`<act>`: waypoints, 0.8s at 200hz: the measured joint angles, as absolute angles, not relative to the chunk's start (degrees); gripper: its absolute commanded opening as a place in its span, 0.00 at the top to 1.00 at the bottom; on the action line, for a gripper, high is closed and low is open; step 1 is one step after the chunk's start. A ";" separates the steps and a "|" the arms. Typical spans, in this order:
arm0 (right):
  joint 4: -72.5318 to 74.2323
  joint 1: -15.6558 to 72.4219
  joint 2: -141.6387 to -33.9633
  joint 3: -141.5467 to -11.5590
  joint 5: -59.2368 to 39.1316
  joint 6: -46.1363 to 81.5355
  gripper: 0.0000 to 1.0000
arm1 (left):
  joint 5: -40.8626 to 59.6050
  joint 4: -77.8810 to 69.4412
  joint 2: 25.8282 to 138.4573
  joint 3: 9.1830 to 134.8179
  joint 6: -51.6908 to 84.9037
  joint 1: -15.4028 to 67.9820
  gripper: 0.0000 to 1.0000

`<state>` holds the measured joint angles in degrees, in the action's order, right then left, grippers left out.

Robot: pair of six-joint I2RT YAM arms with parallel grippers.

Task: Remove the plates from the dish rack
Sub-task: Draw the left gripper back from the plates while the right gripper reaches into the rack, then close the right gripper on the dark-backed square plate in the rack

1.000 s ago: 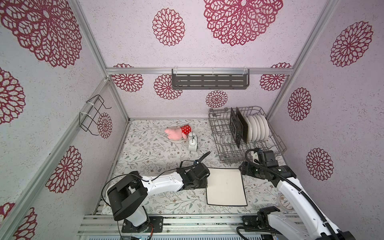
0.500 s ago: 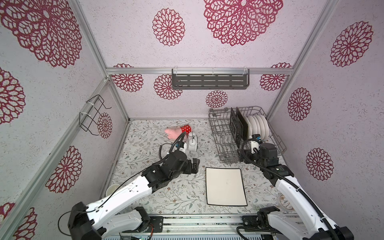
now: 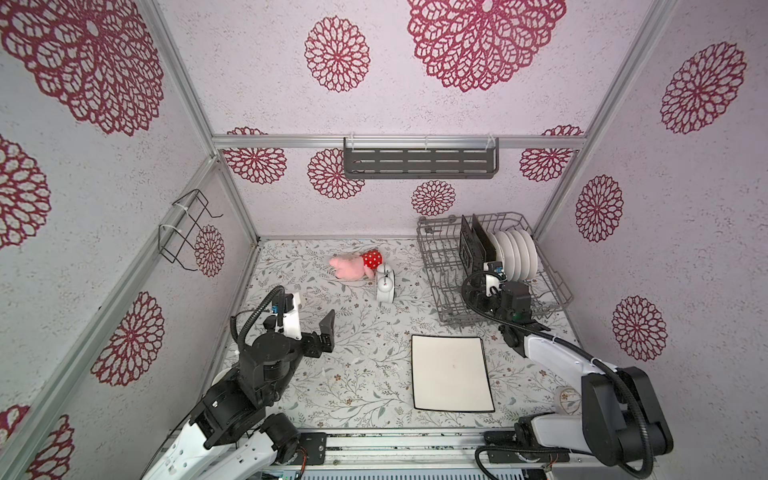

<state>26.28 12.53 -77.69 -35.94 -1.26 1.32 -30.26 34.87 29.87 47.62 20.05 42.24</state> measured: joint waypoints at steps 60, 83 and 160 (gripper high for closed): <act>33.74 12.53 -90.24 -42.24 -1.21 -1.63 0.14 | -35.22 39.03 25.19 45.91 17.58 42.00 0.03; 35.81 12.53 -93.62 -44.51 -1.08 -2.17 0.15 | -36.60 39.77 24.67 44.62 18.09 41.91 0.03; 41.52 12.51 -99.74 -46.06 1.04 -4.93 0.29 | -37.26 39.57 29.19 43.55 19.03 38.52 0.03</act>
<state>41.52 12.51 -99.74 -46.06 1.04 -4.93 -37.26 39.57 29.19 43.55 19.03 38.52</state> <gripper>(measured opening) 0.740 0.975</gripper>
